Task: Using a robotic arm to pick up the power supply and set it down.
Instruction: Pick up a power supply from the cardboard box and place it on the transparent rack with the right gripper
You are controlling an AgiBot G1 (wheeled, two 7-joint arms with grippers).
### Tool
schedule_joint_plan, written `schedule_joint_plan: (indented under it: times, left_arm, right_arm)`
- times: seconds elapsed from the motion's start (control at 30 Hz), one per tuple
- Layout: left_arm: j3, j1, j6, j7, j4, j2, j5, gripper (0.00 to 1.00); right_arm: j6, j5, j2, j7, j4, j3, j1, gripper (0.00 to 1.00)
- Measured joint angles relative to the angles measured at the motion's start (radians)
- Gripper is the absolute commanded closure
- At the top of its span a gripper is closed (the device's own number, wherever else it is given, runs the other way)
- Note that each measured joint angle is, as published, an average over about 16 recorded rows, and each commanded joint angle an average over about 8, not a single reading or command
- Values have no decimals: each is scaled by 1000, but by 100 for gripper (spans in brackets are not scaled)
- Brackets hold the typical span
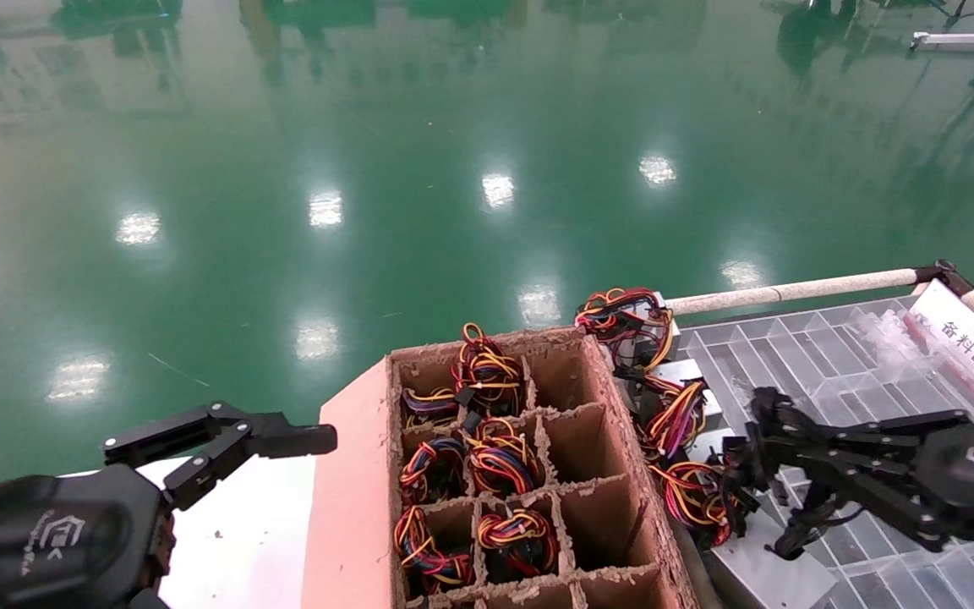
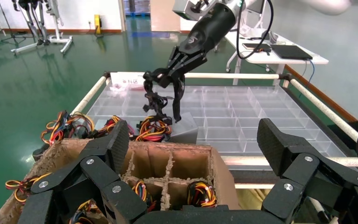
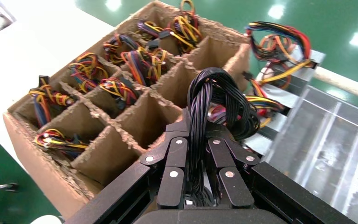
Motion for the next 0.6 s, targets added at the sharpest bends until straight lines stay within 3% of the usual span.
schedule_joint_plan:
  times: [0.3,0.6]
  left_arm:
    - [0,0,0,0,0,0,0,0]
    - [0,0,0,0,0,0,0,0]
  right_arm:
    - [5,17,-42,9,-5,-11,-11,100]
    - [62,61,-48,-13,-24,11,-116,100]
